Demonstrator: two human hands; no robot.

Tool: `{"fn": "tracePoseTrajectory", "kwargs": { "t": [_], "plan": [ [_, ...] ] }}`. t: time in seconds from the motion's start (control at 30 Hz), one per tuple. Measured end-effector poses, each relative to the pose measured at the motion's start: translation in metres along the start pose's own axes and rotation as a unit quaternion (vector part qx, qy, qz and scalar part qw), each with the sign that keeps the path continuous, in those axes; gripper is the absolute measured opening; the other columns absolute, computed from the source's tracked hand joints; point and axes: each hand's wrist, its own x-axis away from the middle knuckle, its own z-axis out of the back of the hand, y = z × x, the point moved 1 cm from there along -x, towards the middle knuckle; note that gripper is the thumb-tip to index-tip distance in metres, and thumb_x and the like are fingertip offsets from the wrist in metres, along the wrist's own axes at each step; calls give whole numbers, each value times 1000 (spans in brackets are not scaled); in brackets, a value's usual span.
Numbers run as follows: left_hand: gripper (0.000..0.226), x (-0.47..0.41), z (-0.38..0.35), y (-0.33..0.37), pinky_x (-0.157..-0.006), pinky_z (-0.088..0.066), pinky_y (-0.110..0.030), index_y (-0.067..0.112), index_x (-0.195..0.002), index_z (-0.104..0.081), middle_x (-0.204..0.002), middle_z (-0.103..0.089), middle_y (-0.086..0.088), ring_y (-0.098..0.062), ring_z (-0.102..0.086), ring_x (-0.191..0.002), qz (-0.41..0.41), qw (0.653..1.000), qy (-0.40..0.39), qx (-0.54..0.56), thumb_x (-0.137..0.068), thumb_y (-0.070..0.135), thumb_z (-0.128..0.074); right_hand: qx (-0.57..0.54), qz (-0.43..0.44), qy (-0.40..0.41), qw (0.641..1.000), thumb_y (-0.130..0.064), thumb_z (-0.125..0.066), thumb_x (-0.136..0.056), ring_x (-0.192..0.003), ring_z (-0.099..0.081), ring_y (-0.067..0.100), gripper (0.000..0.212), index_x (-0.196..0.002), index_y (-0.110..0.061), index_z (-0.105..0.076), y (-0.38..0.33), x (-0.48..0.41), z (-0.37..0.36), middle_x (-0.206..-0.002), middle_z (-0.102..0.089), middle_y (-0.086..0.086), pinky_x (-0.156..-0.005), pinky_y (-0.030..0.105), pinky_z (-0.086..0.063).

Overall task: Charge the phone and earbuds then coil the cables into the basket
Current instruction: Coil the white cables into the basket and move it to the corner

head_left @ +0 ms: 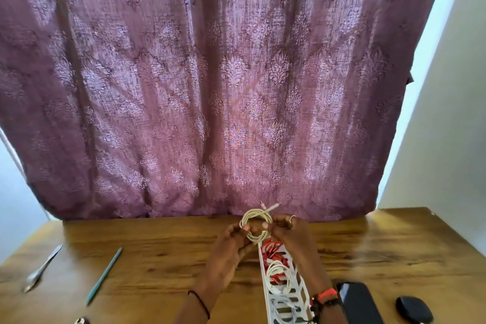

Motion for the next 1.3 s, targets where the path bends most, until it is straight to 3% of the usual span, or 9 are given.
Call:
{"fn": "tracePoseTrajectory", "kwargs": {
  "t": [0.2,0.4,0.53,0.67,0.73,0.83,0.93,1.1,1.3],
  "plan": [
    [15,-2,-5,-32,-81,-57,-31,-1,-103,-55,-100,-70,-18,-23,-68,-91,46,999,-25,10,-91,8,-54,63,10,-10,998,-13,-74,-75,-69,-68,0,9,-82,-19,-75,9,9,21,-73,-74,-10,-66,16,-53],
    [18,-8,3,-54,-85,-53,-34,12,-104,-62,-103,-69,-9,-19,-65,-95,40,976,-21,-214,-89,23,-60,117,-44,-13,992,5,-69,-75,-47,-58,-9,14,-85,-4,-72,31,17,38,-65,-65,-6,-48,7,-45],
    [26,-12,5,-70,-70,-44,-23,19,-94,-67,-90,-69,3,-7,-59,-79,49,957,-10,-286,-91,40,-52,212,-47,-46,975,5,-65,-77,-53,-59,-6,16,-87,-3,-74,53,22,45,-72,-70,1,-55,11,-47],
    [7,-14,8,-87,-63,-42,-19,15,-96,-59,-100,-66,-5,-6,-57,-79,7,948,35,-315,-93,18,-54,310,-63,-92,944,1,-64,-79,-66,-60,10,19,-93,-6,-74,71,27,46,-91,-73,9,-56,12,-45],
    [16,-17,9,-95,-61,-43,-18,12,-103,-59,-101,-64,-7,-10,-57,-80,1,941,40,-336,-87,11,-60,363,-55,-127,922,-1,-61,-80,-71,-64,14,22,-97,-7,-73,77,30,42,-95,-72,9,-57,14,-45],
    [30,-20,12,-104,-54,-44,-10,3,-110,-57,-90,-63,-2,-6,-57,-74,-14,931,48,-361,-81,5,-66,435,-33,-153,887,-7,-61,-80,-92,-68,25,21,-97,-11,-73,86,37,35,-101,-72,10,-78,30,-54],
    [33,-22,15,-109,-52,-44,-5,3,-112,-54,-85,-62,2,-4,-57,-74,-16,933,53,-357,-81,-2,-63,502,-4,-175,847,-9,-57,-83,-102,-64,29,25,-104,-10,-69,87,44,30,-110,-68,12,-84,32,-51],
    [38,-26,20,-114,-57,-45,-10,2,-118,-51,-90,-61,-1,-7,-57,-79,-4,935,53,-350,-82,0,-63,554,-1,-204,807,-4,-49,-88,-106,-59,36,25,-109,1,-60,92,51,21,-115,-61,23,-84,34,-47],
    [40,-26,20,-115,-62,-44,-14,6,-120,-51,-89,-59,4,-5,-56,-80,3,936,52,-349,-82,4,-65,588,1,-236,774,0,-51,-88,-113,-56,37,36,-124,-3,-51,98,59,12,-125,-56,20,-91,40,-46]
  ]
}}
